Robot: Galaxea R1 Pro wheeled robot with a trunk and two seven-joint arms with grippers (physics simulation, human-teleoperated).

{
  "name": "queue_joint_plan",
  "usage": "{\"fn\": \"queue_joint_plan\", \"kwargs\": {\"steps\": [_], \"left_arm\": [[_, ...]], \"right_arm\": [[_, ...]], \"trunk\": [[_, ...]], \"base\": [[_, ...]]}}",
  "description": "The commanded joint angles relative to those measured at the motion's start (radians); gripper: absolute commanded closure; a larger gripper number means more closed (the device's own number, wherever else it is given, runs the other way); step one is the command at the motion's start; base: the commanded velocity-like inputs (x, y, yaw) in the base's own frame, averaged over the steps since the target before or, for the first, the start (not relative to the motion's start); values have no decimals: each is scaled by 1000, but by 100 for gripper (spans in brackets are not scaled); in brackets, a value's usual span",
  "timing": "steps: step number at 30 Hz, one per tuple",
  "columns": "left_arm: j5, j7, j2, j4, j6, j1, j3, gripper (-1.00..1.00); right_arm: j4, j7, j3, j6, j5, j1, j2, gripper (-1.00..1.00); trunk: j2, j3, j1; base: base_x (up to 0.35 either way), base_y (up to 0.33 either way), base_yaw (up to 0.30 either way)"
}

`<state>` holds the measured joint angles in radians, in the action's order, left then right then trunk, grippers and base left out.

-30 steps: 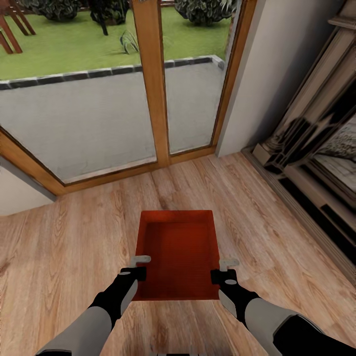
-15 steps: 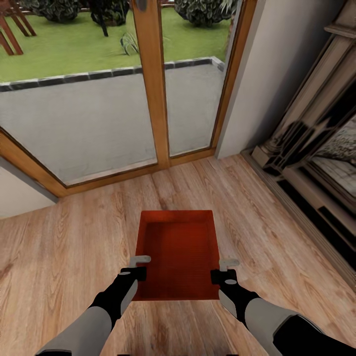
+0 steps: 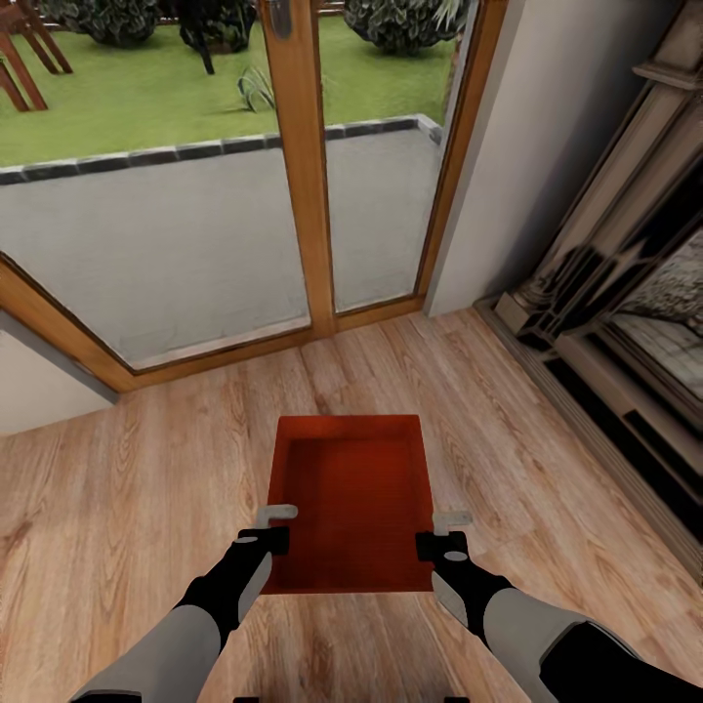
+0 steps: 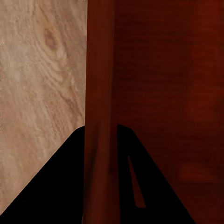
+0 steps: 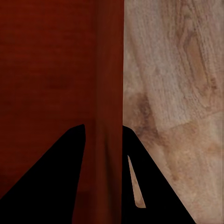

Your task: Move the two storage containers from the living room to the garage. In the garage, place one container on the floor and stack the other container on top of it (either order is fine).

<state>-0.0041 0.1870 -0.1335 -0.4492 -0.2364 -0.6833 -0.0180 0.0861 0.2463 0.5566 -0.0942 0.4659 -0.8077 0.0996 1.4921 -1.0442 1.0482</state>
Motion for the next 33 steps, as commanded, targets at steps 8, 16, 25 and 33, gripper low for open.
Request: {"fn": "queue_joint_plan", "kwargs": {"steps": [8, 16, 25, 33], "left_arm": [[7, 6, 1, 1, -6, 1, 3, 100], [7, 6, 0, 1, -6, 1, 3, 100], [7, 6, 0, 1, -6, 1, 3, 100], [7, 6, 0, 1, -6, 1, 3, 100]], "right_arm": [[29, -23, 12, -37, -2, -1, 0, 100], [29, -22, 12, -36, 2, -1, 0, 100], [29, -23, 12, -38, 4, -1, 0, 100], [29, -22, 12, -38, 4, -1, 0, 100]], "trunk": [[-56, 25, -31], [-112, 50, -61], [-175, 78, -96], [-231, 103, -127]], "base": [[0, 0, 0], [0, 0, 0], [0, 0, 0], [0, 0, 0]]}}
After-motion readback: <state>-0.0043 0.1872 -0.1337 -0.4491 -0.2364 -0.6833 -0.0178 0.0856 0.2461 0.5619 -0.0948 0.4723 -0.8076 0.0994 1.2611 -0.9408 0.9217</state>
